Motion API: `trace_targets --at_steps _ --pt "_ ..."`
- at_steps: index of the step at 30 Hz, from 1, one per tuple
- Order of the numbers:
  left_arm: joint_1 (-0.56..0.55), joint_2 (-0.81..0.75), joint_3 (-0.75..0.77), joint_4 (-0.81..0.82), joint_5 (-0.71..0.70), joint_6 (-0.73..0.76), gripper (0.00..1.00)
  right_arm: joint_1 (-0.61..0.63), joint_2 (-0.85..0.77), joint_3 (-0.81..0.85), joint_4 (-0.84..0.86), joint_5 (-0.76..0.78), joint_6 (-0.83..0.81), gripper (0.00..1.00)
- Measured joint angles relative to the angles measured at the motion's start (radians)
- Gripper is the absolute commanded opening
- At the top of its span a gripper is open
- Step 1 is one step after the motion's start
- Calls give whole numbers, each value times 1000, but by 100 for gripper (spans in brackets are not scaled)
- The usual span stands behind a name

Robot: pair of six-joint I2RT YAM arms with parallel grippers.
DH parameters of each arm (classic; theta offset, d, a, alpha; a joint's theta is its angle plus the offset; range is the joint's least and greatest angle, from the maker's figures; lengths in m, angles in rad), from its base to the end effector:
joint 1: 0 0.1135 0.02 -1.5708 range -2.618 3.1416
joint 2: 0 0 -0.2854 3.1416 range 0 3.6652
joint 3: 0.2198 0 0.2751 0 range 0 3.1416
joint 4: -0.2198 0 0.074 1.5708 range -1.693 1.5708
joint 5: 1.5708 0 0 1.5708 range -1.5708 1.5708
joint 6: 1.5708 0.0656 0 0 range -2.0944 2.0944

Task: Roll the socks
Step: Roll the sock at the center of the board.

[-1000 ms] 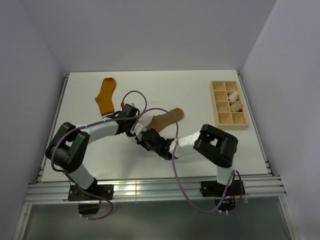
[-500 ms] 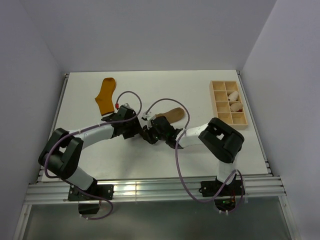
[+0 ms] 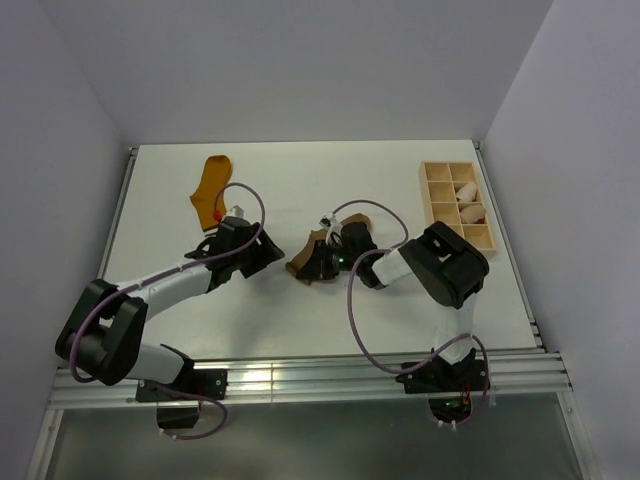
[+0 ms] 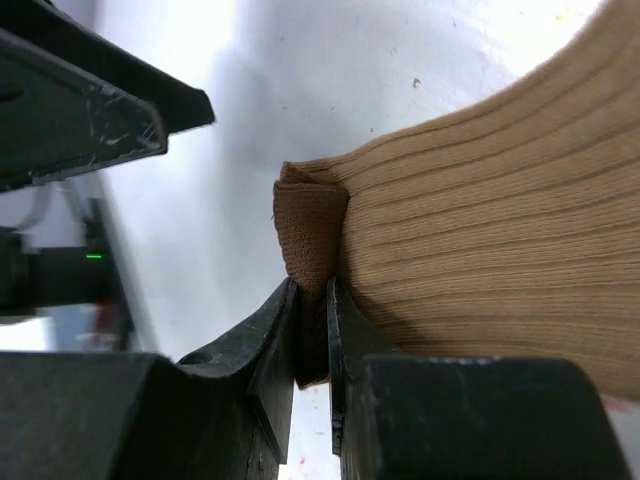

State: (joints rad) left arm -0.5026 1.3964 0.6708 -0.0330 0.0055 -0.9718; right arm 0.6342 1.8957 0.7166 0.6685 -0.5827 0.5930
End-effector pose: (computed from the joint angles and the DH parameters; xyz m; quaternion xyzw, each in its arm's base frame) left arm 0.2736 -0.1508 0.1653 -0.2125 0.8938 -0.2674 0.2908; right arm 0.2858 0.2551 0.0958 -0.1622 0.8232 0.4815 0.2533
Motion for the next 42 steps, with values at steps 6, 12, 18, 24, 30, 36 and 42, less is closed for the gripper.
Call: trace_targets --at_steps 6,12,18,24,30,36,42 --pt "-2 2 -30 77 47 -18 66 -58 108 -29 219 -142 236 0" --pt "-13 43 -37 130 72 -29 65 -96 204 -38 392 -230 430 1" --pt "-29 95 -54 149 85 -44 64 -115 229 -39 446 -258 514 2" --pt "-37 132 -59 200 97 -55 63 -122 250 -38 480 -282 563 2" --pt "-39 169 -55 259 111 -71 58 -122 254 -38 488 -286 570 2" --pt "-43 192 -53 285 114 -78 52 -123 254 -36 483 -287 568 2" --pt "-51 213 -50 302 114 -92 41 -123 254 -36 480 -287 563 3"
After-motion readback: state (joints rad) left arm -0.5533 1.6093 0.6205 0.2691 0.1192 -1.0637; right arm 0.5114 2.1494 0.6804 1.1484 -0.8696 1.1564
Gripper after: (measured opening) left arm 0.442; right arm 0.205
